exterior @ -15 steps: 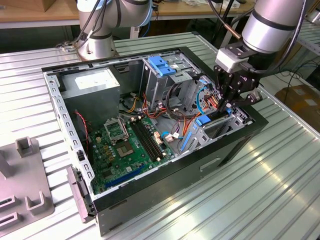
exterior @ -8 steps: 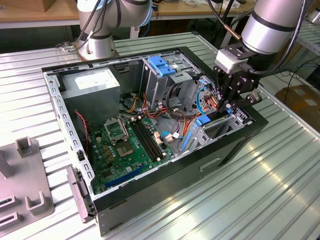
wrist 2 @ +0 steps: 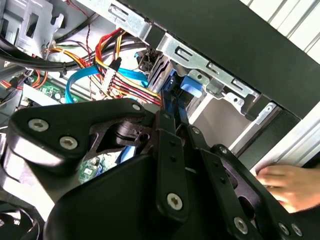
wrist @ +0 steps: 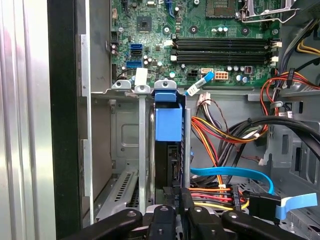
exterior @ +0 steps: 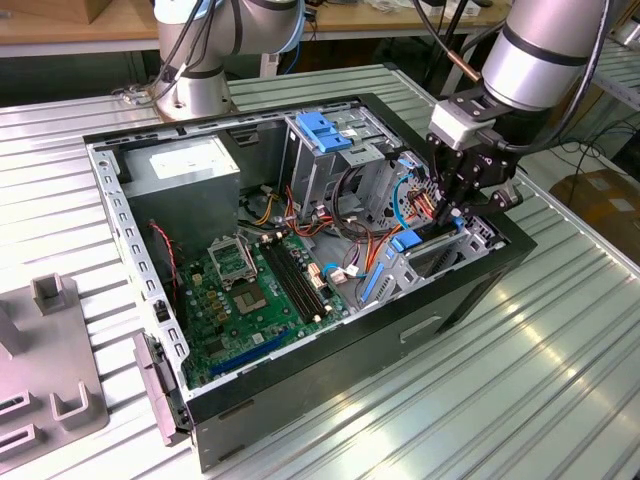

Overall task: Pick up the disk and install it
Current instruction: 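Insert the first disk wire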

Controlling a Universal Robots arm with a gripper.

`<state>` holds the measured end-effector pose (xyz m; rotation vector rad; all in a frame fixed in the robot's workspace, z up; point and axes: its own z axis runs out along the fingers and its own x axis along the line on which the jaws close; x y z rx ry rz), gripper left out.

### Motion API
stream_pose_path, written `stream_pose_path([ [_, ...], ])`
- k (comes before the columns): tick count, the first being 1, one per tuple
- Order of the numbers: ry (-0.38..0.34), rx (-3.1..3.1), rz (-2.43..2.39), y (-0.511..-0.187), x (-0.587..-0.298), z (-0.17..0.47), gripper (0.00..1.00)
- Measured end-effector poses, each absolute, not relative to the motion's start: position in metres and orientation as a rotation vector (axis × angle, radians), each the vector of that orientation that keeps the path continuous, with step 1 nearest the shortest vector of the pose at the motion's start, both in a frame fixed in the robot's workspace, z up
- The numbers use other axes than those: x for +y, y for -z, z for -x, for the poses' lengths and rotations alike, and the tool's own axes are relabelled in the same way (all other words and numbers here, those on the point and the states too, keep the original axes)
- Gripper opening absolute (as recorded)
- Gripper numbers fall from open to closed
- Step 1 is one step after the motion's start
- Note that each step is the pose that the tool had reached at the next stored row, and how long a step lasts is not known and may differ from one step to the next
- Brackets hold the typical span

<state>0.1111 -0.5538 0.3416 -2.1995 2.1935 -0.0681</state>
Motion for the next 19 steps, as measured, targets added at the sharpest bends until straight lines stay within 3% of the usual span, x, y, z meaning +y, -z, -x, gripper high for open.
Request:
stream_pose_path([
  [2, 0.068, 2.194, 2.199, -0.342, -0.554, -0.111, 0.17],
  [4, 0.068, 2.194, 2.2, -0.343, -0.554, -0.111, 0.3],
  [9, 0.068, 2.193, 2.199, -0.353, -0.554, -0.111, 0.3],
  [14, 0.068, 2.194, 2.199, -0.353, -0.554, -0.111, 0.1],
  [19, 0.068, 2.194, 2.199, -0.353, -0.554, -0.111, 0.1],
])
